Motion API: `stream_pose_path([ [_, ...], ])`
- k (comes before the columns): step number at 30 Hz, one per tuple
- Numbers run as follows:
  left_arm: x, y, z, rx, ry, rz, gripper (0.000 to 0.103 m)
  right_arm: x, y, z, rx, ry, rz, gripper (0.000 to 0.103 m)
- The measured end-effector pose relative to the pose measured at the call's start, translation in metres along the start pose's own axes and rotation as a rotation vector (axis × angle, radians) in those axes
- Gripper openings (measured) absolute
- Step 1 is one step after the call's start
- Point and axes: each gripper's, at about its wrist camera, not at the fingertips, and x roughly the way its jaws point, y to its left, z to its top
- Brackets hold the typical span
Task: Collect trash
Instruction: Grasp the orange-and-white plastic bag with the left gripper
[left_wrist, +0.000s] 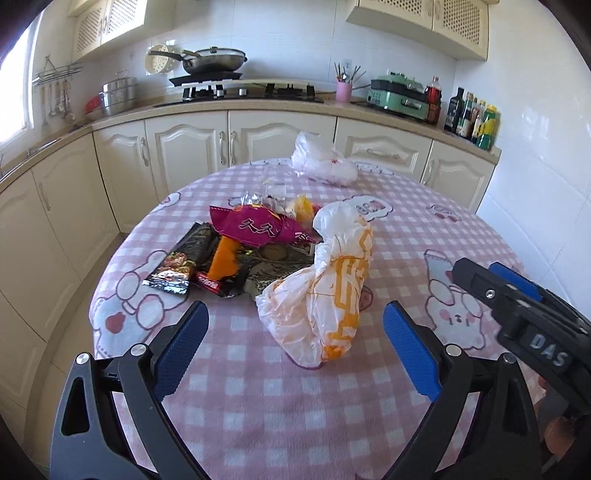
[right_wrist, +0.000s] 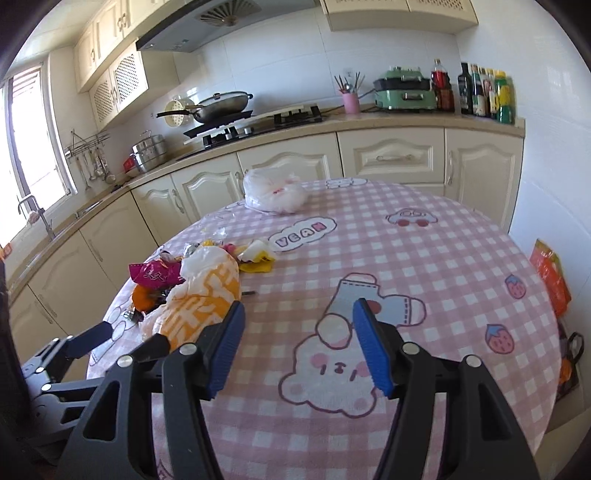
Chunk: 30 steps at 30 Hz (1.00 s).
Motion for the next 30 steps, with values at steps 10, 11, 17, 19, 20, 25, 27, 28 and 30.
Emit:
stream_pose_path([
  [10,0.008,-0.002,0.0,0.02,0.035,-0.043,0.034,0.008,0.003,0.008,0.009,0.026,0.034,0.063],
  [11,0.002,0.001,0.0,0.008,0.012,-0.054,0.033,0.007,0.004,0.009,0.007,0.019,0.033,0.063],
  [17,-0.042,0.034,0.005,-0.09,-0.127,-0.068,0.032,0.006,0.024,0.018,-0.021,0.003,0.06,0.064],
  [19,-0.054,0.051,0.007,-0.124,-0.16,-0.02,0.032,0.012,0.037,0.022,-0.048,0.013,0.076,0.064],
  [20,-0.059,0.058,0.007,-0.14,-0.174,0.001,0.032,0.015,0.043,0.023,-0.06,0.018,0.084,0.064],
  [25,-0.067,0.099,0.003,-0.212,-0.19,0.095,0.032,0.039,0.089,0.027,-0.157,0.063,0.133,0.064],
  [27,-0.065,0.112,0.001,-0.238,-0.186,0.112,0.032,0.048,0.108,0.027,-0.209,0.084,0.139,0.064],
  [28,-0.065,0.117,0.0,-0.248,-0.186,0.122,0.032,0.055,0.118,0.027,-0.225,0.093,0.145,0.064],
  [30,-0.062,0.125,0.0,-0.26,-0.185,0.133,0.032,0.067,0.133,0.028,-0.24,0.12,0.152,0.064],
])
